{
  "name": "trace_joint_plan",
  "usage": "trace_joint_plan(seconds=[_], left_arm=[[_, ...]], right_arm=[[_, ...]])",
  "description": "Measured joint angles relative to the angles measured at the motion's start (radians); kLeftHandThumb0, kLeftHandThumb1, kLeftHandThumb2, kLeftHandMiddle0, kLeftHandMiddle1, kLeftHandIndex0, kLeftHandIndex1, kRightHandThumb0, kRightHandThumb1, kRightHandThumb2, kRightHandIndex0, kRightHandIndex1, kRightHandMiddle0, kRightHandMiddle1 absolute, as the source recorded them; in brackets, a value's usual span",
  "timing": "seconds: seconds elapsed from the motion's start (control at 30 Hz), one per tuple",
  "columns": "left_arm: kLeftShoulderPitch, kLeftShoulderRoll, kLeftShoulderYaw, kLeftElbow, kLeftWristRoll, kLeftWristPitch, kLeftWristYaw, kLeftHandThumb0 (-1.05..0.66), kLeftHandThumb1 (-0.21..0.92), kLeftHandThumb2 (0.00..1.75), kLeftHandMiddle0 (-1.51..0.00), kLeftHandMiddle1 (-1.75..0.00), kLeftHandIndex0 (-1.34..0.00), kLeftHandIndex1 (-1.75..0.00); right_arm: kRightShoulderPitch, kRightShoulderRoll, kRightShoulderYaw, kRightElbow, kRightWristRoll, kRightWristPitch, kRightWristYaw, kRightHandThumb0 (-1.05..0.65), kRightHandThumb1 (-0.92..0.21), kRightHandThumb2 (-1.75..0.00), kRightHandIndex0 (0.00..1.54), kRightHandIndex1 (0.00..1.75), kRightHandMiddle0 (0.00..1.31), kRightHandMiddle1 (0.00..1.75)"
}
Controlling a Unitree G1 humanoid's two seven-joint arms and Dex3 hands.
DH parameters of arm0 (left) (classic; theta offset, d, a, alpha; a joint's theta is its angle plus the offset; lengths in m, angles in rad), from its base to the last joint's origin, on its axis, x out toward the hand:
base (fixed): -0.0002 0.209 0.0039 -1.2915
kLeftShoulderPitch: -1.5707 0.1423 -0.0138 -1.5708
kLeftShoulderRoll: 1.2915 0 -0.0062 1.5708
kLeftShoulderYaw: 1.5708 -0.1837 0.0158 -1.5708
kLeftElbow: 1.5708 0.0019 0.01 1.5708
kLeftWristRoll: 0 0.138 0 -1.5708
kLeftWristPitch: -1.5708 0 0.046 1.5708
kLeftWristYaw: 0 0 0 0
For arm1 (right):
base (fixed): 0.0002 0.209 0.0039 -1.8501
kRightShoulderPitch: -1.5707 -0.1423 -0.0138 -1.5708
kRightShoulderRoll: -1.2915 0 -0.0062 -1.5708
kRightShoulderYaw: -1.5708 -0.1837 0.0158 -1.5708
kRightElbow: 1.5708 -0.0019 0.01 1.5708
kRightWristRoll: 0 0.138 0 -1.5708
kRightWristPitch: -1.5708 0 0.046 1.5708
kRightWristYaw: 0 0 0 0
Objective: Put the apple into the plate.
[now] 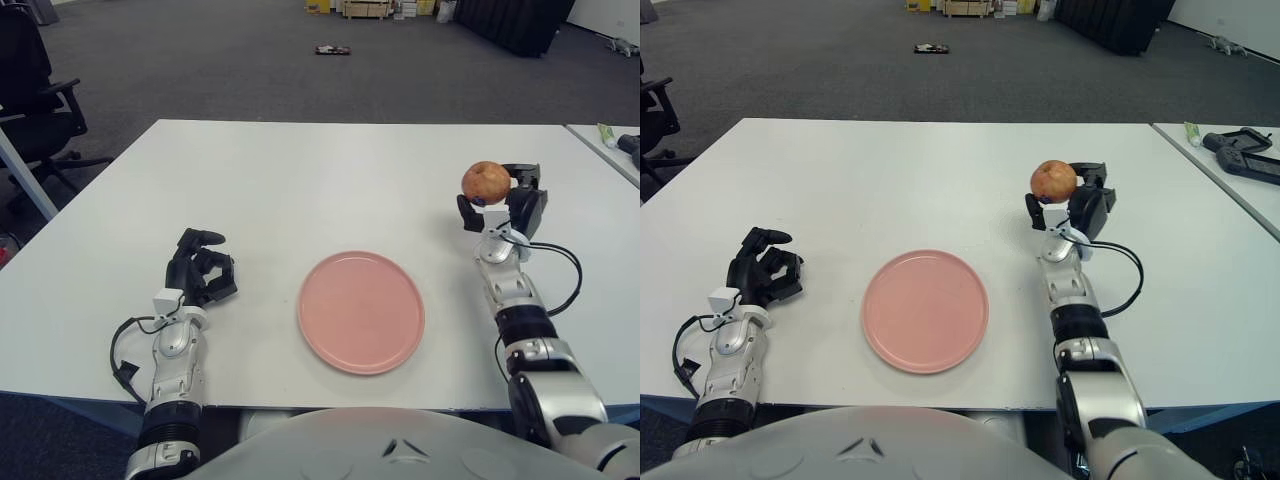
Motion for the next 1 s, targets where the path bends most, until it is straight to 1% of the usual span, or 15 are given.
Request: trace_joint_plan(seconds=[0.27, 0.43, 0.53, 0.63, 0.8, 1.0], left_arm=[[0.003, -0.002, -0.007, -0.012, 0.018, 0.018, 0.015, -0.01, 0.34, 1.3, -0.52, -1.75, -0.45, -1.72], [0.005, -0.002, -0.016, -0.016, 0.033, 0.018, 0.022, -0.01, 0.34, 1.3, -0.53, -1.75, -0.45, -1.71], [0.005, -0.002, -0.019, -0.017, 0.037, 0.018, 0.022, -0.01, 0.34, 1.3, -0.53, -1.75, -0.46, -1.71], [0.005, -0.002, -0.022, -0.018, 0.037, 0.017, 0.022, -0.01, 0.33, 1.3, -0.53, -1.75, -0.46, -1.7], [0.007, -0.004, -0.022, -0.021, 0.035, 0.017, 0.022, -0.01, 0.33, 1.3, -0.53, -1.75, -0.47, -1.7], [0.008, -0.01, -0.02, -0.023, 0.034, 0.017, 0.027, -0.01, 0.34, 1.3, -0.52, -1.75, -0.46, -1.72]], right_arm=[[0.119, 0.02, 0.091, -0.283, -0.004, 0.003, 0.208, 0.0, -0.06, -1.59, 0.84, 1.66, 0.57, 1.75], [0.168, 0.046, 0.162, -0.405, -0.012, 0.002, 0.307, 0.0, -0.05, -1.6, 0.84, 1.66, 0.58, 1.75], [0.191, 0.069, 0.199, -0.437, -0.025, 0.002, 0.35, 0.0, -0.04, -1.61, 0.85, 1.65, 0.59, 1.75], [0.206, 0.079, 0.224, -0.446, -0.038, 0.002, 0.388, 0.0, -0.03, -1.62, 0.86, 1.65, 0.6, 1.75], [0.225, 0.075, 0.263, -0.473, -0.045, 0.004, 0.469, 0.0, -0.02, -1.63, 0.86, 1.66, 0.6, 1.75], [0.245, 0.056, 0.298, -0.51, -0.032, 0.003, 0.596, 0.0, -0.02, -1.64, 0.87, 1.66, 0.61, 1.75]])
